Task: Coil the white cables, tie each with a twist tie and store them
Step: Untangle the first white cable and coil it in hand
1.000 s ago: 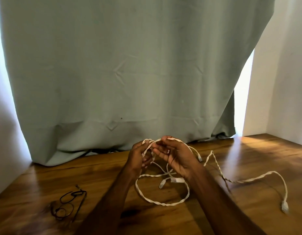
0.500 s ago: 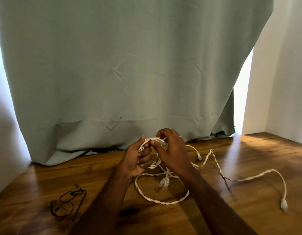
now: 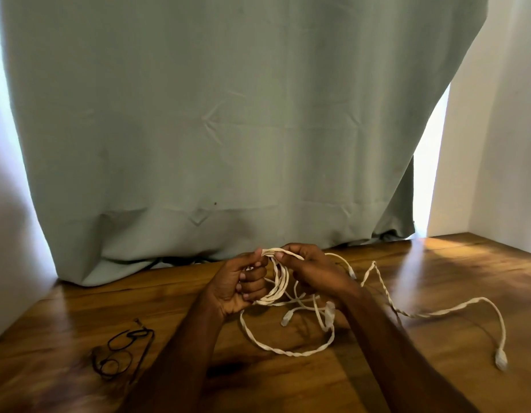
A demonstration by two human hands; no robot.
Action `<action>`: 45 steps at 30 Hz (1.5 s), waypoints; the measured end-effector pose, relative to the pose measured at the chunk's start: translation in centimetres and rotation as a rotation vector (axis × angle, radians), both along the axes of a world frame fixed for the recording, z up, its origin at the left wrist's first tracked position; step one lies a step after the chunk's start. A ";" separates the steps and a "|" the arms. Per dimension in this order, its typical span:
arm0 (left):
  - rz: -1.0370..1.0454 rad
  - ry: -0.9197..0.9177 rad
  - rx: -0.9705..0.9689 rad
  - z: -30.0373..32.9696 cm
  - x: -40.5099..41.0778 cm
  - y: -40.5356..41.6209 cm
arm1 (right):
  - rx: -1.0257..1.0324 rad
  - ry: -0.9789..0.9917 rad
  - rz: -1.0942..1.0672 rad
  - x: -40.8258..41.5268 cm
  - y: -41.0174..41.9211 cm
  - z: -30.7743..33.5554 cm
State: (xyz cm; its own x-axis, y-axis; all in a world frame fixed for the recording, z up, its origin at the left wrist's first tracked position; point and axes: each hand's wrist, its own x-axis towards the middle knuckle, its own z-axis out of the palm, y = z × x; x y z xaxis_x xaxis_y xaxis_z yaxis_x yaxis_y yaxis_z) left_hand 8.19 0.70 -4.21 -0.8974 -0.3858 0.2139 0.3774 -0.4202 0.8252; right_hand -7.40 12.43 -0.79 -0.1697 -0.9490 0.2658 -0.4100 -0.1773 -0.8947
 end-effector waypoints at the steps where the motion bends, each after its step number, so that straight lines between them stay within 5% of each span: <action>1: 0.036 -0.021 0.017 0.0 -0.1 0.0 | -0.013 0.025 0.003 -0.2 0.1 0.0; 6: 0.088 -0.081 0.048 -0.1 -0.3 0.0 | -0.234 0.163 -0.101 -0.3 -0.5 -0.5; 10: -0.095 -0.075 0.006 0.1 -0.5 0.5 | -0.287 0.116 -0.161 -0.4 -1.1 -1.0; 15: -0.116 0.060 0.050 0.4 -1.1 0.6 | -0.202 -0.239 -0.057 0.4 -1.6 -1.4; 21: 0.230 0.077 0.173 0.2 -1.7 0.2 | 0.171 -0.583 0.051 1.3 -1.0 -1.4; 27: 0.355 0.003 0.146 -0.4 -2.5 -0.2 | 0.174 -0.541 0.023 0.8 -1.6 -1.8; 36: 0.169 0.058 0.136 0.5 -1.7 0.6 | 0.245 -0.793 0.225 -0.6 -1.9 -2.2; 42: 0.186 0.078 0.144 1.4 -2.8 1.6 | 0.144 -0.828 0.149 -1.0 -3.3 -2.9; 45: 0.245 0.145 0.171 1.8 -2.9 1.7 | 0.037 -0.680 0.005 -0.4 -2.9 -2.9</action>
State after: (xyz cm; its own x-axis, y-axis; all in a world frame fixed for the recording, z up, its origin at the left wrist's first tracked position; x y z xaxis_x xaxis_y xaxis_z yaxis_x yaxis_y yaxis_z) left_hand 5.30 2.40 -2.39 -0.7386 -0.6276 0.2460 0.5926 -0.4307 0.6807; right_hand -7.78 9.55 -3.66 -0.2837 -0.9564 0.0690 0.2467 -0.1423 -0.9586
